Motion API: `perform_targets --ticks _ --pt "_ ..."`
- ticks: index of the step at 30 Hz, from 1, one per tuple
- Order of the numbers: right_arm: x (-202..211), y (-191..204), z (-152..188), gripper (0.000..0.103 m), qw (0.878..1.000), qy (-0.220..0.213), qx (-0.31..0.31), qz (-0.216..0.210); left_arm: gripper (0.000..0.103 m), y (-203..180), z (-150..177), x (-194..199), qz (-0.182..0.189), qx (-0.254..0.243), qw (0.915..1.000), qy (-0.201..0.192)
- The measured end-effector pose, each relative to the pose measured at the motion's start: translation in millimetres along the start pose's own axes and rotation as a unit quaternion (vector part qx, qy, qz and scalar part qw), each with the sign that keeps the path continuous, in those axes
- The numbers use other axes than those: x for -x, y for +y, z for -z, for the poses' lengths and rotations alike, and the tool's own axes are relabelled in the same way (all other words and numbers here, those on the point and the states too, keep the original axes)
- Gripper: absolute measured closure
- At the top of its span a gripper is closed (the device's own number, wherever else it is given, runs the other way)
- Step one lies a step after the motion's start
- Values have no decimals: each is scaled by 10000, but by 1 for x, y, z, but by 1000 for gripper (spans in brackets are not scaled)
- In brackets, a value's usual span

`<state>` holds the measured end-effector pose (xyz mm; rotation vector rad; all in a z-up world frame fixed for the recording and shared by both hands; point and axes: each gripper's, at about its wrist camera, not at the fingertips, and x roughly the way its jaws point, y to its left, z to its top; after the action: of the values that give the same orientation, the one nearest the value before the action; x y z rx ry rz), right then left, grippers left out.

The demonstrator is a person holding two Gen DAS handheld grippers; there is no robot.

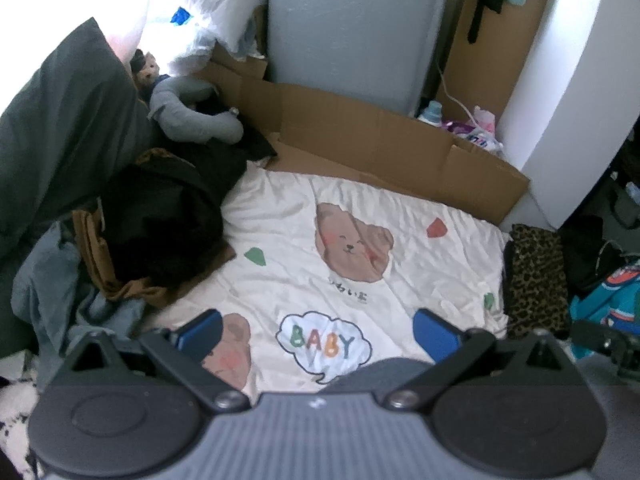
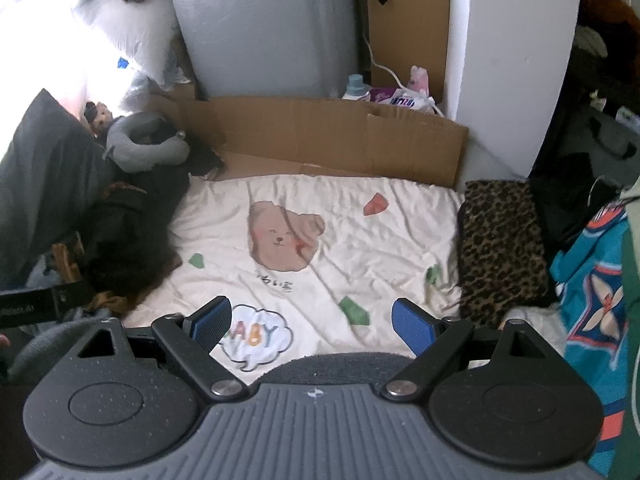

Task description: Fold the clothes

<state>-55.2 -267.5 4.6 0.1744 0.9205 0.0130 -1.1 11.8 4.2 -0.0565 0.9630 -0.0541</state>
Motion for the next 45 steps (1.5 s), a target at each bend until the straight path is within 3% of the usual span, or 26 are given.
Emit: perform_targets --ticks 12,22,38,45 --pt "6 -1 -2 11 10000 -80 -44 -32 1 5 -3 0 128 90 9999 72" --pt "8 8 -8 11 9999 -154 58 -50 1 22 -12 3 -29 191 9998 20" --pt "13 29 -37 11 9977 -402 369 -397 4 85 -35 34 -396 402 9978 -336" --pt "-1 36 -50 11 9965 -380 429 -614 6 124 -42 31 -609 580 9957 -376"
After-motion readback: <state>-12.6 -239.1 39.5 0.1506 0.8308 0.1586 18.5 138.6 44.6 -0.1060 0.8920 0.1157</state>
